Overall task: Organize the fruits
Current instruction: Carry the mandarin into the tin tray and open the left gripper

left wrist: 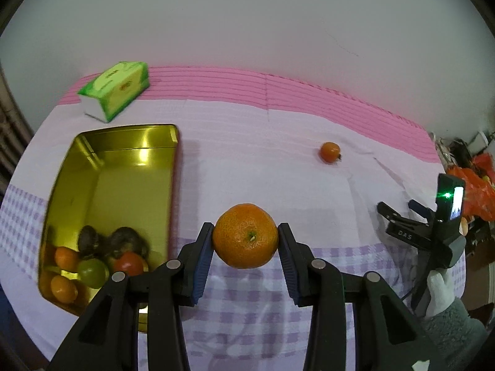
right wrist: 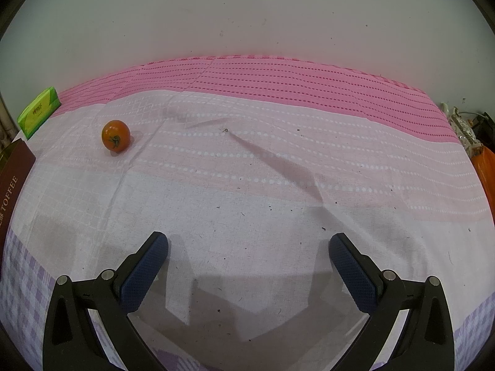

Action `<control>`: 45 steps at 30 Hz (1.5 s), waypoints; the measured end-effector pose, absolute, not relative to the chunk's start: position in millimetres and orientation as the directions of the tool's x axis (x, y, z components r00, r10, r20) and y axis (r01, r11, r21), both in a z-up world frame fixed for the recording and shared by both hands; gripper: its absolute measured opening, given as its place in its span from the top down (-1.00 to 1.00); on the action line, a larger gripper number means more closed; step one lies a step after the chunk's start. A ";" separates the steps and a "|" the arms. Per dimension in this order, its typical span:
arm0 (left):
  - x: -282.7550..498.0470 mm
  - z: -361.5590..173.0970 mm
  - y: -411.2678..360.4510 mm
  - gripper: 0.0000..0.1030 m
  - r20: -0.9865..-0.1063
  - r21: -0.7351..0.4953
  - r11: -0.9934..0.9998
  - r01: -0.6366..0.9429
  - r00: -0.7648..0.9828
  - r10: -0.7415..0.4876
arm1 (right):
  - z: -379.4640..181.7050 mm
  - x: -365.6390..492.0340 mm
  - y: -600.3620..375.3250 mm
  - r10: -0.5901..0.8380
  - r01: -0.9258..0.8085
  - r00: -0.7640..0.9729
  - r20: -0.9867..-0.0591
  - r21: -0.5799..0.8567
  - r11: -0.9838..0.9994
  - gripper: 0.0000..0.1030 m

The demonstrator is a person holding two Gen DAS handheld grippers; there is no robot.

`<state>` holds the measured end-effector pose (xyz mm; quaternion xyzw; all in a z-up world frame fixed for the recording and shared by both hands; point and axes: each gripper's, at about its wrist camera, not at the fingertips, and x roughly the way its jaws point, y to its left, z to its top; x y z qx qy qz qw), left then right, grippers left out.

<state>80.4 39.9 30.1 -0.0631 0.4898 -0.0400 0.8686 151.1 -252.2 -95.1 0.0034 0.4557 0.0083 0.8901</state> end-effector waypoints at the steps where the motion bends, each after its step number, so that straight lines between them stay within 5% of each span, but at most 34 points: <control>1: 80.0 30.2 43.9 0.27 -0.846 -0.147 0.989 0.000 0.518 -0.126 | -95.1 151.1 -252.4 0.018 -0.012 0.584 -0.811 0.014 1.000 -1.00; 29: 69.2 15.4 161.3 0.27 -0.883 -0.127 0.966 -0.223 0.470 -0.008 | -94.5 151.5 -253.0 0.017 -0.009 0.585 -0.811 0.014 1.000 -1.00; 45: 60.6 -13.8 171.7 0.27 -0.912 -0.129 0.967 -0.220 0.409 -0.028 | -94.2 151.7 -253.5 0.016 -0.007 0.585 -0.811 0.014 1.000 -1.00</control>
